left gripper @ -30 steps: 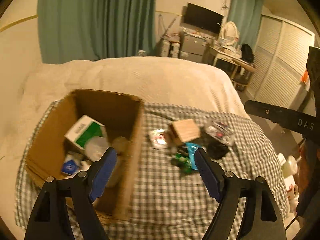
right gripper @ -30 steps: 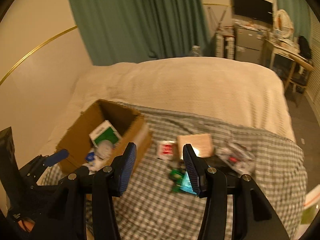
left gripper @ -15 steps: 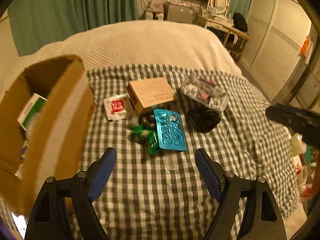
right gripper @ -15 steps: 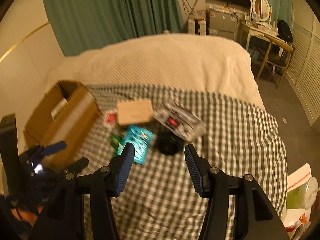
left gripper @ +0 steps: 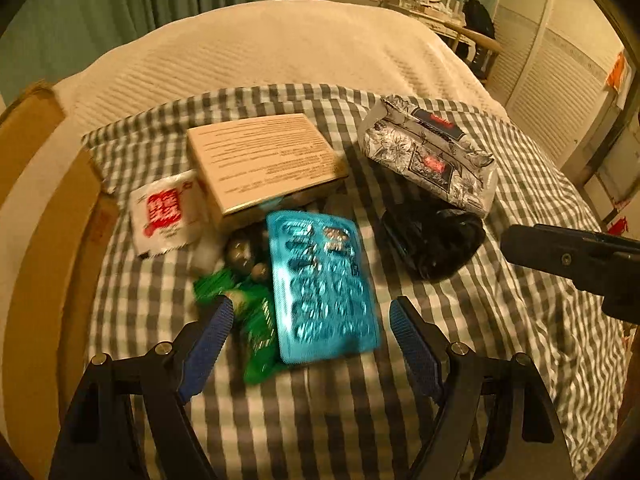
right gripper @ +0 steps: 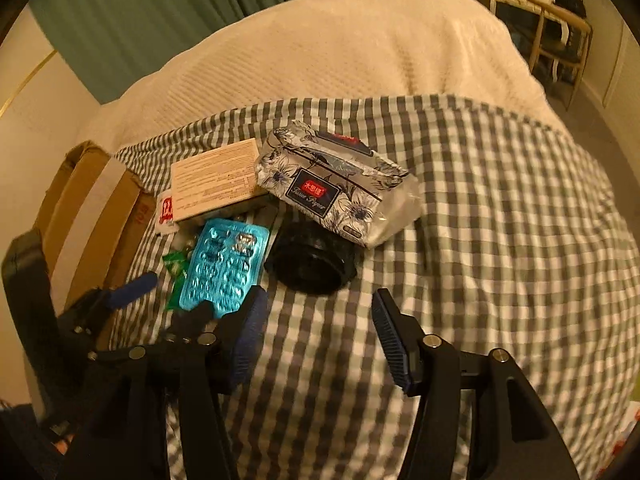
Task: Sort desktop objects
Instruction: 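Grasp the blue blister pack with the left tool while the right tool grasps the black lid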
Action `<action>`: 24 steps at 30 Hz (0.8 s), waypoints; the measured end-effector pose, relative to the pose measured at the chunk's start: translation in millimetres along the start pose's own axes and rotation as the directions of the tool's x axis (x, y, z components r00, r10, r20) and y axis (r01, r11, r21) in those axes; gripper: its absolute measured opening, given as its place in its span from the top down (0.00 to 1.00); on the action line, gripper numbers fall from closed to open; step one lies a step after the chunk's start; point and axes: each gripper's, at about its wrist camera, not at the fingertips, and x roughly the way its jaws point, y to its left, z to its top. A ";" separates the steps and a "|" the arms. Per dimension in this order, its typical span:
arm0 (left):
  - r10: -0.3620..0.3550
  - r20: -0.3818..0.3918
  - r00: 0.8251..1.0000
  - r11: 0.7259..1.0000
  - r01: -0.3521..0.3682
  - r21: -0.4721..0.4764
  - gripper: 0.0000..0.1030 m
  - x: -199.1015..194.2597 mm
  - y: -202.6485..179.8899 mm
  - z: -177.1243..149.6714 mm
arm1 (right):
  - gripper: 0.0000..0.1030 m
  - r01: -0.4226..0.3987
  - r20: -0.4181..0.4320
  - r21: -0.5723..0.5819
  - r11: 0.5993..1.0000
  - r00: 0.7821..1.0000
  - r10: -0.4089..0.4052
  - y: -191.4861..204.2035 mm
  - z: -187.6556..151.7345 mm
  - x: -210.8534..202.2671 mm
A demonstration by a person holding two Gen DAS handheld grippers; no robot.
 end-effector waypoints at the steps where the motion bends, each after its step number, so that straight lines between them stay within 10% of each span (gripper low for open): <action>1: 0.000 0.005 1.000 1.000 0.000 0.013 0.19 1.7 -0.8 1.2 | 0.45 -0.007 0.001 0.014 1.000 1.000 0.007 -1.8 2.3 4.8; 11: 0.033 0.003 0.999 0.983 -0.033 0.179 0.19 27.6 -10.6 0.8 | 0.37 0.016 0.006 0.059 0.998 1.000 -0.016 -7.8 13.5 32.5; 24: -0.074 -0.038 0.997 0.991 0.078 0.105 0.32 22.0 22.5 -6.4 | 0.27 0.025 -0.056 0.124 0.992 0.998 -0.018 9.5 25.1 81.0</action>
